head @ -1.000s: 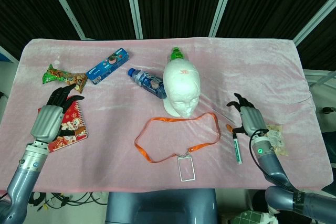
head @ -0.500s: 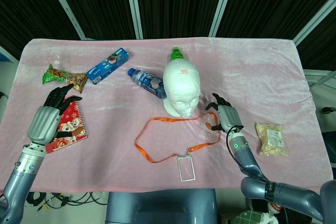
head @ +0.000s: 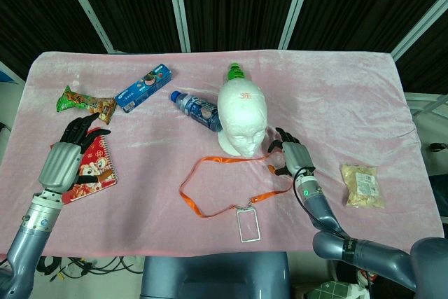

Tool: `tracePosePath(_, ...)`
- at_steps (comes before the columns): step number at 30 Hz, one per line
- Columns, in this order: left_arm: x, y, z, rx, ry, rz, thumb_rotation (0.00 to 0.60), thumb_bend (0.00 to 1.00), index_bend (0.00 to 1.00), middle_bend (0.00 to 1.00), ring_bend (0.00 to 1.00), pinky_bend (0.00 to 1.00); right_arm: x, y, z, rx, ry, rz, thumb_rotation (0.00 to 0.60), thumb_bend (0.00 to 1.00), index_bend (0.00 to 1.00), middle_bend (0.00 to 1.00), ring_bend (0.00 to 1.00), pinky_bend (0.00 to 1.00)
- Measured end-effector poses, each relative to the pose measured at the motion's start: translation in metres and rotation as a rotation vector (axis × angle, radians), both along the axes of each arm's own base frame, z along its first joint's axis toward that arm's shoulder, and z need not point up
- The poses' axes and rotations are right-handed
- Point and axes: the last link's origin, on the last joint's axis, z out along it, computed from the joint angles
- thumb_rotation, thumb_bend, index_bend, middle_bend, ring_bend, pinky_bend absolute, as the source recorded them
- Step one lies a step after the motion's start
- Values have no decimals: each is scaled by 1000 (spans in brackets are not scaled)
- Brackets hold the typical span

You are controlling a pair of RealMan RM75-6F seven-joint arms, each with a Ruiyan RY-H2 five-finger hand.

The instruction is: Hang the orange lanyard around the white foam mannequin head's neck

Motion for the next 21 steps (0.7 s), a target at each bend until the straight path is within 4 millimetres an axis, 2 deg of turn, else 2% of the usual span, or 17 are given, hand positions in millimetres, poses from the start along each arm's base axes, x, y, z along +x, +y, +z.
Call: tracePosePath(21, -5, 1, 0, 4, -6, 21, 600, 0, 242, 25, 0, 0, 9, -10, -23, 30, 39, 48, 600, 207, 442, 39, 72, 128)
